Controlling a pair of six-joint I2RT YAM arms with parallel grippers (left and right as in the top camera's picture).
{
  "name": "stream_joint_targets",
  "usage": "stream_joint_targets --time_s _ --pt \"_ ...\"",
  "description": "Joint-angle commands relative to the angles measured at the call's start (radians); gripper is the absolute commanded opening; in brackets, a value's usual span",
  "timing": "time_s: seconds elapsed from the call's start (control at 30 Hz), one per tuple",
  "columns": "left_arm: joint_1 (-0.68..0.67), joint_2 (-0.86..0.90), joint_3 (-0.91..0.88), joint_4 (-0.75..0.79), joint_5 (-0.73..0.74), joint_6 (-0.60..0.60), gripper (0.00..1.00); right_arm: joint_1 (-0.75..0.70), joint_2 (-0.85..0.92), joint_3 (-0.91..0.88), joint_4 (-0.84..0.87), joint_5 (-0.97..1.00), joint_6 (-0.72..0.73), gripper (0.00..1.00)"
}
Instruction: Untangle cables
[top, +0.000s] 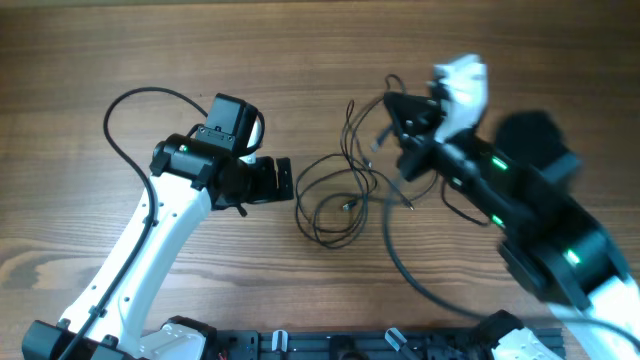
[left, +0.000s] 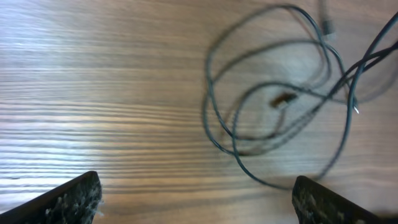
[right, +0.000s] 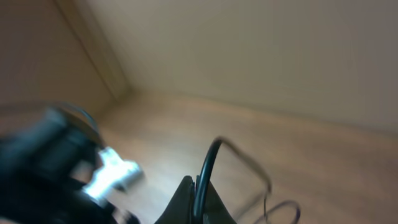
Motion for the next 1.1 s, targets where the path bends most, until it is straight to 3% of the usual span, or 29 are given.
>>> stream_joint_targets --time_s 0.0,0.2,0.53,0.6,0.67,0.73,0.87,1.0,1.07 --pt "-0.027 0.002 -0.007 -0.004 0.224 0.147 1.00 0.000 -0.087 0.018 0.073 -0.112 0.047 0.04" --pt "-0.172 0.002 -0.007 -0.003 0.467 0.438 1.00 0.000 -0.140 0.018 0.112 -0.166 0.093 0.04" --pt "-0.383 0.002 -0.007 0.099 0.385 0.451 1.00 0.000 -0.142 0.100 0.107 -0.248 0.091 0.04" --pt "-0.385 0.002 -0.007 0.097 0.378 0.448 1.00 0.000 -0.145 0.132 0.081 -0.142 0.092 0.04" --pt "-0.385 0.002 -0.007 0.087 0.357 0.448 1.00 0.000 -0.159 0.144 0.004 0.167 0.092 0.04" --pt "-0.385 0.002 -0.007 0.077 0.344 0.449 1.00 0.000 -0.182 0.144 -0.088 0.621 0.094 0.04" --pt "-0.385 0.002 -0.007 0.081 0.319 0.448 1.00 0.000 -0.239 0.150 -0.062 0.925 0.089 0.04" --pt "-0.385 0.002 -0.007 0.096 0.318 0.449 1.00 0.000 -0.327 0.193 0.119 0.744 0.083 0.04" --pt "-0.385 0.002 -0.007 0.100 0.318 0.449 1.00 0.000 -0.354 0.226 0.234 0.531 0.084 0.04"
